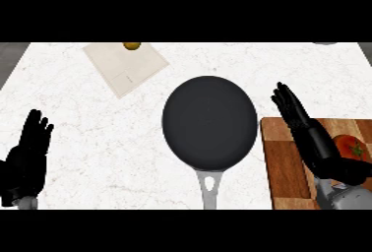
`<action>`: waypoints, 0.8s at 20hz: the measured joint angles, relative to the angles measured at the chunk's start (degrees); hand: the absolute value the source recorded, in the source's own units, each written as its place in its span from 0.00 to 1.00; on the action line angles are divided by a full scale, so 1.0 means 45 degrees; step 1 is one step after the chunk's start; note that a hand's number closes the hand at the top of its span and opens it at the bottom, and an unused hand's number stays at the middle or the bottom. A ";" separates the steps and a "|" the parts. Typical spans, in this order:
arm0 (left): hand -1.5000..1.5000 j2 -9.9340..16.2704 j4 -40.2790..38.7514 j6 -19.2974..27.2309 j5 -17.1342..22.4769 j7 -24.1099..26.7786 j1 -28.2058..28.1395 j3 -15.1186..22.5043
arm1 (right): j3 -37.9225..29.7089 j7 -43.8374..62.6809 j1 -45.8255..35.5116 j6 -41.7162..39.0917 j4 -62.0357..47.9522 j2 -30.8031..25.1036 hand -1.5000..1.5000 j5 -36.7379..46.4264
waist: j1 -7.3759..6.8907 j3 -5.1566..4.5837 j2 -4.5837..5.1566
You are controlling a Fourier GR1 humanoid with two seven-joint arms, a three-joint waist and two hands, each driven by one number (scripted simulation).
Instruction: Pick the tomato from the cutting board and place it in the pan
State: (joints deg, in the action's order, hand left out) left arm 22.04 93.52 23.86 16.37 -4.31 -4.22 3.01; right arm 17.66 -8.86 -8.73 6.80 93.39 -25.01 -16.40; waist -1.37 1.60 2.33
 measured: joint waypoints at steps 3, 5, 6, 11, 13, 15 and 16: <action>0.50 0.0378 -0.0194 -0.0217 -0.0591 -0.0097 0.0022 0.0349 | -0.1032 -0.0355 -0.0185 -0.1331 -0.0418 -0.0464 0.00 -0.1277 | 0.0190 -0.0173 -0.0245; 0.50 0.0761 -0.0105 -0.0443 -0.1139 -0.0286 0.0020 0.0837 | -0.1985 -0.0421 -0.0492 -0.2366 -0.0666 -0.0903 0.00 -0.2508 | 0.0272 -0.0224 -0.0329; 0.50 0.0959 -0.0139 -0.0630 -0.1423 -0.0257 0.0018 0.1099 | -0.2495 -0.0483 -0.0675 -0.2912 -0.0867 -0.1142 0.00 -0.3145 | 0.0315 -0.0238 -0.0344; 0.50 0.1299 -0.0143 -0.1275 -0.1897 -0.0345 -0.0157 0.1895 | -0.4598 -0.0156 0.0015 -0.2628 -0.3137 -0.2787 0.00 -0.3197 | 0.0645 -0.0300 -0.0375; 0.50 0.1312 -0.0209 -0.1430 -0.2098 -0.0243 -0.0238 0.2145 | -0.5241 -0.0331 0.0527 -0.3484 -0.4316 -0.3513 0.00 -0.3418 | 0.0582 -0.0307 -0.0396; 0.50 0.1313 -0.0481 -0.1585 -0.2215 -0.0287 -0.0004 0.2238 | -0.5584 -0.0887 0.0797 -0.4372 -0.5373 -0.4357 0.00 -0.3044 | 0.0516 -0.0311 -0.0399; 0.50 0.1312 -0.0431 -0.1621 -0.2274 -0.0255 -0.0068 0.2313 | -0.5656 -0.1255 0.0931 -0.4704 -0.5747 -0.4820 0.00 -0.2658 | 0.0451 -0.0310 -0.0408</action>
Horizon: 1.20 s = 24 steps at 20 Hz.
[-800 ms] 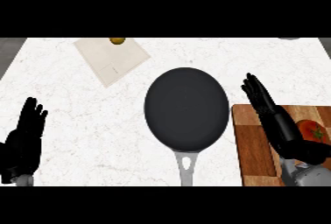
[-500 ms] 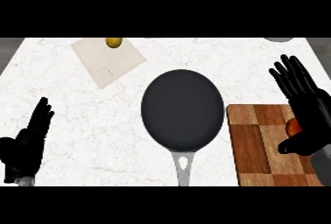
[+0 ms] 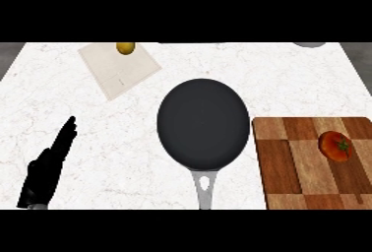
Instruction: Pick the tomato from the cutting board and place it in the pan
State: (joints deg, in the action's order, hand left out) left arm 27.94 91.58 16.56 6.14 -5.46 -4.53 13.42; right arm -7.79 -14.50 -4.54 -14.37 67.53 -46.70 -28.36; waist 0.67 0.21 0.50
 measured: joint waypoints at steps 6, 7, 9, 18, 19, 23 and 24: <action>0.50 -0.0116 -0.0089 -0.0292 -0.0123 -0.0097 0.0295 0.0159 | 0.0219 -0.1742 -0.0304 -0.1874 -0.1799 -0.2294 0.00 0.2207 | -0.0284 -0.0013 -0.0015; 0.50 -0.0101 -0.0091 -0.0364 -0.0108 -0.0133 0.0372 0.0115 | 0.0353 -0.1983 -0.0478 -0.2204 -0.2023 -0.2537 0.00 0.2535 | -0.0319 -0.0015 -0.0019; 0.50 -0.0043 -0.0049 -0.0476 -0.0141 -0.0251 0.0456 0.0053 | 0.0672 -0.2472 -0.0710 -0.2796 -0.2223 -0.2881 0.00 0.3166 | -0.0341 -0.0021 -0.0036; 0.50 -0.0614 -0.0535 -0.0569 -0.0650 -0.0292 0.0741 0.0038 | 0.1942 -0.1769 -0.2869 -0.4666 -0.1974 -0.3261 0.00 0.5084 | -0.0340 -0.0046 -0.0076; 0.50 -0.0642 -0.0558 -0.0632 -0.0682 -0.0181 0.0643 -0.0024 | 0.2022 -0.1812 -0.2954 -0.4734 -0.2099 -0.3187 0.00 0.5393 | -0.0336 -0.0050 -0.0079; 0.50 -0.0609 -0.0347 -0.0811 -0.0710 -0.0239 0.0432 -0.0297 | 0.2343 -0.0050 -0.3287 -0.5144 -0.0975 -0.2869 0.00 0.5557 | -0.0260 -0.0056 -0.0116; 0.50 -0.0697 -0.0417 -0.0794 -0.0777 -0.0272 0.0472 -0.0302 | 0.2425 0.0307 -0.3217 -0.5229 -0.0581 -0.2822 0.00 0.5604 | -0.0221 -0.0056 -0.0123</action>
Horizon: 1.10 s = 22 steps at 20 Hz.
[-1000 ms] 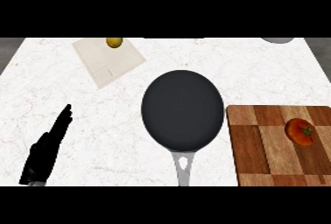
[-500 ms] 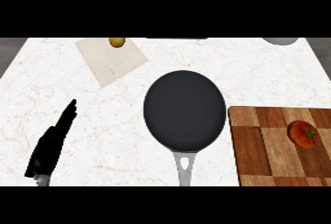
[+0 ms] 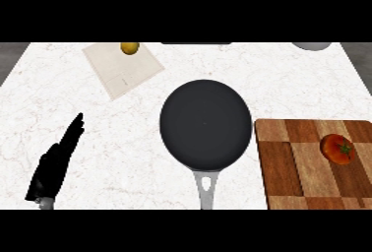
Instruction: Pick the tomato from the cutting board and place it in the pan
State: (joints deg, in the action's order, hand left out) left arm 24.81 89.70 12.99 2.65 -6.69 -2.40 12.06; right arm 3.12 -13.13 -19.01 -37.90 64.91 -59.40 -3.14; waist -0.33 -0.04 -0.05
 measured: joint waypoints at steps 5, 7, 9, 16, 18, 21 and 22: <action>0.50 -0.0133 0.0433 -0.0082 -0.0283 -0.0203 -0.0317 -0.0012 | 0.0359 0.1155 -0.0473 -0.0470 0.0707 0.0204 0.00 0.0802 | -0.0020 0.0003 0.0003; 0.50 -0.0130 0.0626 -0.0104 -0.0354 -0.0326 -0.0374 -0.0098 | 0.0594 0.1375 -0.0522 -0.0601 0.0895 0.0227 0.00 0.1334 | -0.0027 0.0005 0.0005; 0.50 -0.0159 0.0350 -0.0243 -0.0352 -0.0190 -0.0216 -0.0257 | 0.0822 0.1695 -0.0586 -0.0837 0.1113 0.0212 0.00 0.1775 | -0.0008 0.0003 0.0011; 0.50 -0.0549 0.0342 -0.0497 -0.0706 0.0018 -0.0505 -0.0442 | 0.0861 0.3072 -0.0343 -0.1427 0.2260 0.0909 0.00 0.2768 | 0.0037 0.0003 0.0000; 0.50 -0.0619 0.0397 -0.0610 -0.0759 -0.0172 -0.0350 -0.0608 | 0.0756 0.3462 -0.0150 -0.1607 0.2654 0.1214 0.00 0.2909 | 0.0052 0.0004 -0.0002; 0.50 -0.0541 0.0752 -0.0931 -0.0756 -0.0505 -0.0382 -0.0907 | 0.0580 0.3807 -0.0095 -0.1842 0.2916 0.1529 0.00 0.3352 | 0.0032 0.0008 0.0001; 0.50 -0.0593 0.0483 -0.1029 -0.0772 -0.0363 -0.0309 -0.0983 | 0.0623 0.3900 -0.0048 -0.1828 0.2962 0.1656 0.00 0.3593 | 0.0037 0.0006 0.0003</action>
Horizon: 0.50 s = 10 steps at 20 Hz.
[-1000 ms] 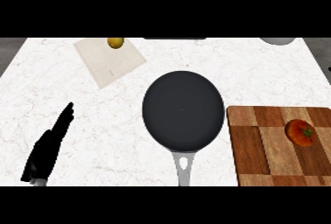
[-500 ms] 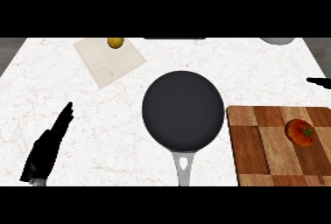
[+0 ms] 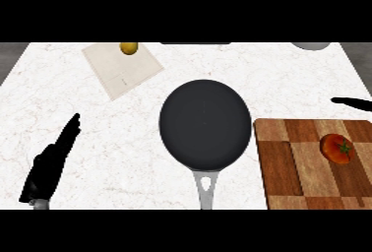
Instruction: Pick the tomato from the cutting board and place it in the pan
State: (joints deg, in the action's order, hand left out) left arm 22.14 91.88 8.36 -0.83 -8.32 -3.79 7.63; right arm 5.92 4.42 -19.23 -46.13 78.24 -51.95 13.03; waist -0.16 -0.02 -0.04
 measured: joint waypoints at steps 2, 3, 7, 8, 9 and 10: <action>0.50 -0.0143 -0.0276 -0.0115 -0.0043 0.0239 0.0001 -0.0101 | 0.0053 0.0157 0.0180 0.0002 0.0092 0.0187 0.00 0.0457 | 0.0006 -0.0001 0.0004; 0.50 -0.0226 -0.0018 -0.0073 -0.0171 0.0100 -0.0075 -0.0034 | 0.0097 0.0183 0.0199 0.0019 0.0021 0.0331 0.00 0.0711 | -0.0006 0.0000 0.0004; 0.50 -0.0567 -0.0069 -0.0160 -0.0490 0.0233 -0.0235 -0.0115 | -0.0074 0.0629 0.0420 -0.0096 0.0246 0.0925 0.00 0.1408 | 0.0000 0.0001 0.0003; 0.50 -0.0529 0.0286 -0.0180 -0.0562 0.0012 -0.0363 -0.0149 | -0.0148 0.0512 0.0501 -0.0065 0.0192 0.0933 0.00 0.1621 | -0.0008 0.0003 0.0003; 0.50 -0.0622 0.0163 -0.0201 -0.0631 0.0038 -0.0297 -0.0200 | -0.0200 0.0655 0.0524 -0.0166 0.0252 0.1052 0.00 0.1760 | -0.0001 0.0005 0.0002; 0.50 -0.0734 0.0026 -0.0236 -0.0726 0.0117 -0.0234 -0.0201 | -0.0251 0.0540 0.0359 -0.0302 0.0019 0.1106 0.00 0.1947 | -0.0009 0.0006 0.0006</action>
State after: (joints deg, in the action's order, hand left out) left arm 18.83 91.99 7.29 -4.10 -7.79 -4.85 6.73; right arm 4.79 6.85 -17.62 -47.49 78.33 -46.97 21.79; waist -0.20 0.01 -0.01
